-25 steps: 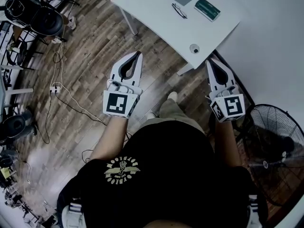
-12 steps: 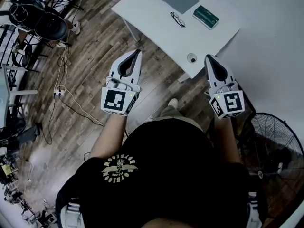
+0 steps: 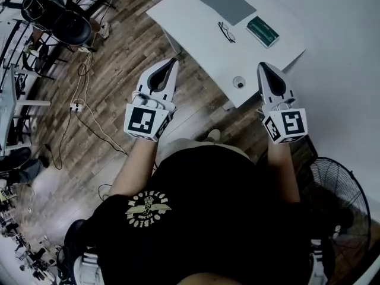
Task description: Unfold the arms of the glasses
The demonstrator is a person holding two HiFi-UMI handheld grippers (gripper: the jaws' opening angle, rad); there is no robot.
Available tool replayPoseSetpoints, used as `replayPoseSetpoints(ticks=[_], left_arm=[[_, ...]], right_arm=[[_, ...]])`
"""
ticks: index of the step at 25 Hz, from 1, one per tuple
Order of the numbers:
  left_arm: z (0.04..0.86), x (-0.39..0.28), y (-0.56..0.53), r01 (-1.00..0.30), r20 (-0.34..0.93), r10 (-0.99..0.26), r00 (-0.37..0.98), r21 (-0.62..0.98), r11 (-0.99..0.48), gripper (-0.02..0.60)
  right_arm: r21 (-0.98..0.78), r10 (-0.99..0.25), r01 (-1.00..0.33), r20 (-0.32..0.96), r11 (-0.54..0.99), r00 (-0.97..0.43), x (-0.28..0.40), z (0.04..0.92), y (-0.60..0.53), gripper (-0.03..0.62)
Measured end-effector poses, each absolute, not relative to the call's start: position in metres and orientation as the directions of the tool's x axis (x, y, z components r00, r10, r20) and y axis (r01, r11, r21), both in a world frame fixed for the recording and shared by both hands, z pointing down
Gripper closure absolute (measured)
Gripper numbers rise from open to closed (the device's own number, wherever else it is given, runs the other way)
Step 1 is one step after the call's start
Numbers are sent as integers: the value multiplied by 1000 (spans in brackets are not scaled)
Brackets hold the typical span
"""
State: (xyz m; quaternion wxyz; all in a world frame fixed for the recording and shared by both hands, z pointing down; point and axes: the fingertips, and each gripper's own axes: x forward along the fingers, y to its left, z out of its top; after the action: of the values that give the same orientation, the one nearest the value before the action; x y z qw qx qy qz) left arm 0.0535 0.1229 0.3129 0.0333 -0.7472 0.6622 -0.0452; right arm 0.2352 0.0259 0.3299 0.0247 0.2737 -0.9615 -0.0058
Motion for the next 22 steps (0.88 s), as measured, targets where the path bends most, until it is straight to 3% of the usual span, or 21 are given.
replayPoseSetpoints(ticks=[8,22], left_arm=[[334,59,123,-993,89,-992,90,-75,-97,575],[332,61,108,-983,64,-985,162,-77,-166,575]], right_arm=[[-21,-511,-512,43,859,-859,240,344,13,595],[1,-560,-561,50,828,-827,246,342,11,595]])
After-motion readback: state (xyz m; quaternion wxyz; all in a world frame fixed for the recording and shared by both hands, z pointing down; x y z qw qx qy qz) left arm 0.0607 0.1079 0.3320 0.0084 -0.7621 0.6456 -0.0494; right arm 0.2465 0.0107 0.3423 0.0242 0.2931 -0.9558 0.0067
